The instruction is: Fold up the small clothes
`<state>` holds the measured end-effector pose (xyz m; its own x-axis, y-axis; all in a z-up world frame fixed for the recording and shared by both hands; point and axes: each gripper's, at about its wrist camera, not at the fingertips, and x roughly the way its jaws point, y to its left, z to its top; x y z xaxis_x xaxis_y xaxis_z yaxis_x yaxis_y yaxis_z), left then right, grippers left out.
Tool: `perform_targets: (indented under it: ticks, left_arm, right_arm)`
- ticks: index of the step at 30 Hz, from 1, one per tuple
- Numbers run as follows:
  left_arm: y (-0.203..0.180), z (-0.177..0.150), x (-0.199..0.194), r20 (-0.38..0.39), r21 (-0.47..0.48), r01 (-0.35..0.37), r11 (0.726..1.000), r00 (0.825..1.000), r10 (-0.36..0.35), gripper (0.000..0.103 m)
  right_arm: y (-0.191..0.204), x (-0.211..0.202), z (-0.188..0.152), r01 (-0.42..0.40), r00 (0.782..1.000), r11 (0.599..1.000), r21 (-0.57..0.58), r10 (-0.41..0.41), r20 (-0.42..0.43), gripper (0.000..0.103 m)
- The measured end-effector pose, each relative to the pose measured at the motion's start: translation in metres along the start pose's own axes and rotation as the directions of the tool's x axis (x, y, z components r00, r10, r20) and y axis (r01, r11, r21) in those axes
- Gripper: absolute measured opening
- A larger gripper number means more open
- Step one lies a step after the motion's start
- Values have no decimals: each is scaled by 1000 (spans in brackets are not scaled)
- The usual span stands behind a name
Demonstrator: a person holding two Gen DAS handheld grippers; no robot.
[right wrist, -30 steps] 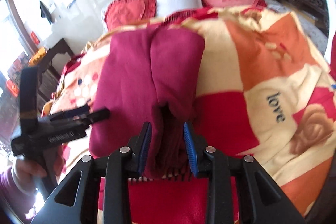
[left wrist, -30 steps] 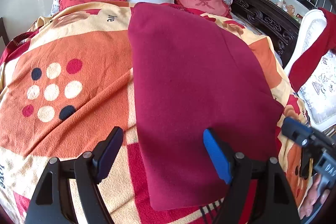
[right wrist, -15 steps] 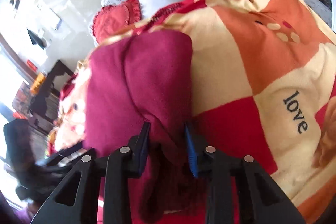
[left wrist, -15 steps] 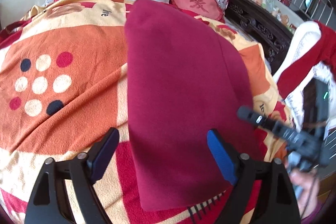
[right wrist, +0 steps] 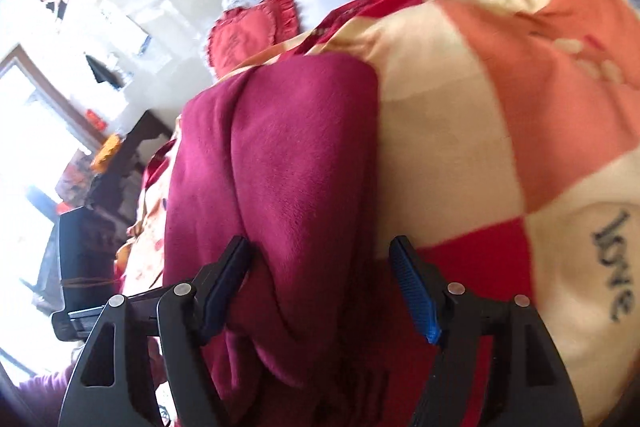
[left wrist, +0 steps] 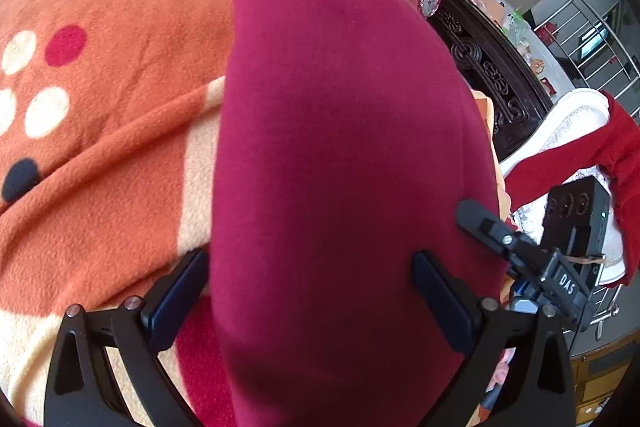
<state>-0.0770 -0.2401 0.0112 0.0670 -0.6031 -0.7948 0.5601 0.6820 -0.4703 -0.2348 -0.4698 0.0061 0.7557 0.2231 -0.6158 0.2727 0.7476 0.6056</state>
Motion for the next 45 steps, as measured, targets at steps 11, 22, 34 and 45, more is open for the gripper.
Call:
perform_targets:
  ticks: [11,22,34,45]
  left_arm:
    - [-9,-2,-47,15,21,2,1000,1000,-2,58]
    - [25,-85,-125,16,-6,-108,994,994,108,57]
    - [37,-111,-140,137,20,-322,946,939,317,85]
    - [35,-117,-135,165,14,-356,934,923,349,89]
  right_arm:
    - [52,-15,-1,-55,998,997,-49,54,-19,17]
    - [114,-15,-65,-156,979,986,-52,148,-139,22]
    - [155,-51,-81,61,994,971,-233,-80,-73,27]
    - [181,6,-125,231,943,860,-456,-312,-111,18]
